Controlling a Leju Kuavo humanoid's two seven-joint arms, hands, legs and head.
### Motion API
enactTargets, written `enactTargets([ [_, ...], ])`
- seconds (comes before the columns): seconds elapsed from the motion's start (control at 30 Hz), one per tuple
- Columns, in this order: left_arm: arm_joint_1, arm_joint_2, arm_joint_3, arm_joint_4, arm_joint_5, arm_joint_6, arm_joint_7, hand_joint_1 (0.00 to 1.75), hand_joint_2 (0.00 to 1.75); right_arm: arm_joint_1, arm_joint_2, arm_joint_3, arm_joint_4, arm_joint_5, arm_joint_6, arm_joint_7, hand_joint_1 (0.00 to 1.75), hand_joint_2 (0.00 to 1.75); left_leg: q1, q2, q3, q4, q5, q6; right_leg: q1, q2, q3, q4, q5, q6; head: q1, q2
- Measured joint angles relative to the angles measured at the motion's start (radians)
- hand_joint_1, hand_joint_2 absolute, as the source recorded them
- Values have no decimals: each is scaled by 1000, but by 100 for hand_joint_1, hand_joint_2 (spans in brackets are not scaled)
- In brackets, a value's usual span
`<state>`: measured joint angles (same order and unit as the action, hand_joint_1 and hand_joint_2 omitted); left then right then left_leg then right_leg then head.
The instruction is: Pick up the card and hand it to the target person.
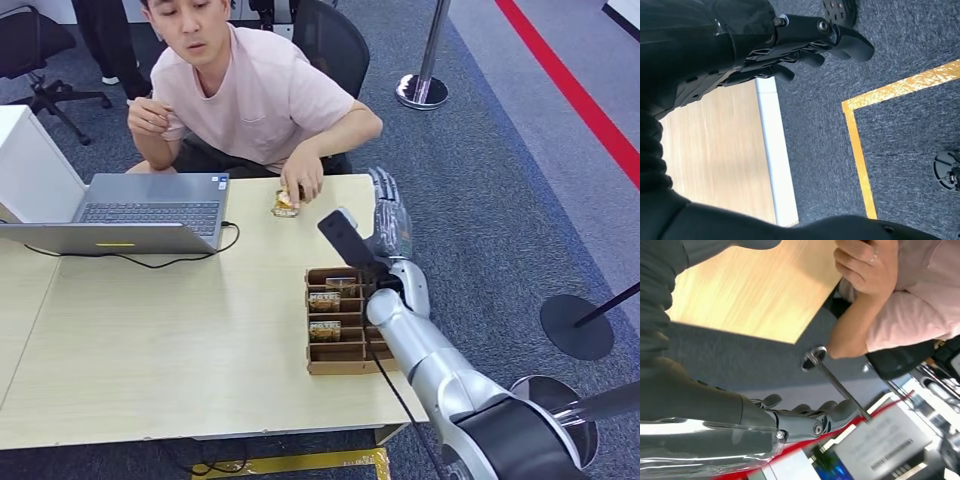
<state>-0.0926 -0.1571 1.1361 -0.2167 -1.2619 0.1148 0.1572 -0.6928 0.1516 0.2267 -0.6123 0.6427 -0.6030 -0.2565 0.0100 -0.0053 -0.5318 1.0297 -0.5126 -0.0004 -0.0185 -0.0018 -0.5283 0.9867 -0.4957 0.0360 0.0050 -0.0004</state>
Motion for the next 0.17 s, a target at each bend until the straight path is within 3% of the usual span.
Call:
enactTargets([
  [0.17,0,1,1,0,8,2,1,0,0,-12,-19,-101,-1,-269,160,-63,0,175,0,0,0,0,0,0,0,0,0,0,0,0,0,0],
])
